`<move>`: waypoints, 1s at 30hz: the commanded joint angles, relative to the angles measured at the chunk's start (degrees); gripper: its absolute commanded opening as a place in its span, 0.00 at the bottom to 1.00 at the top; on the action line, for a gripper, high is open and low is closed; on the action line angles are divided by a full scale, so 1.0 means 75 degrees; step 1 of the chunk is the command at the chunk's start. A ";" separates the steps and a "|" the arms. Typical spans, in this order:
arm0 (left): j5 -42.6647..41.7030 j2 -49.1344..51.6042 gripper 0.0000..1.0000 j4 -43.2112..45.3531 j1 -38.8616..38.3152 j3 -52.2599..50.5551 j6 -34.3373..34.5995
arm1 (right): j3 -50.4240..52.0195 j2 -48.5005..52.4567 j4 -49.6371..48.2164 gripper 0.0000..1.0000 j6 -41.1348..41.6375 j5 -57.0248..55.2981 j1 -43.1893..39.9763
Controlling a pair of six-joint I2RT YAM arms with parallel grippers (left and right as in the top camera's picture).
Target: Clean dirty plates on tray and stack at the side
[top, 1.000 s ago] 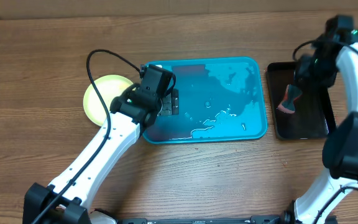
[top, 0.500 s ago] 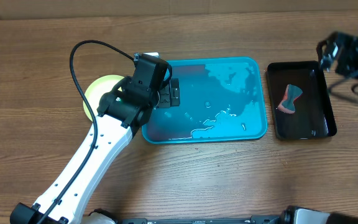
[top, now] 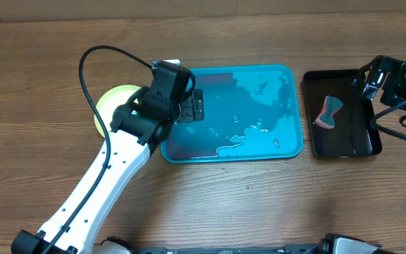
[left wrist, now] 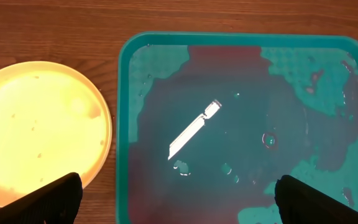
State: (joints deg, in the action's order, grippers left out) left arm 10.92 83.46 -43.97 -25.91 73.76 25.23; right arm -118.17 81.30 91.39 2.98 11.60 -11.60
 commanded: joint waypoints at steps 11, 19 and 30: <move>-0.0003 -0.0041 1.00 0.0006 -0.0064 0.0064 -0.0055 | 0.0020 -0.0341 0.0073 1.00 -0.0093 -0.0137 0.0393; -0.0003 -0.0041 1.00 0.0006 -0.0064 0.0064 -0.0055 | 0.2422 -0.2349 -0.3107 1.00 -0.0149 -0.0618 0.1233; -0.0006 -0.0041 1.00 0.0006 -0.0064 0.0064 -0.0055 | 0.9984 -0.6373 -0.9798 1.00 -0.0149 -0.0530 0.2229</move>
State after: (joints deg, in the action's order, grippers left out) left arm 10.90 83.46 -44.05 -25.91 73.76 25.23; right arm -53.82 39.24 22.96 2.00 8.05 3.64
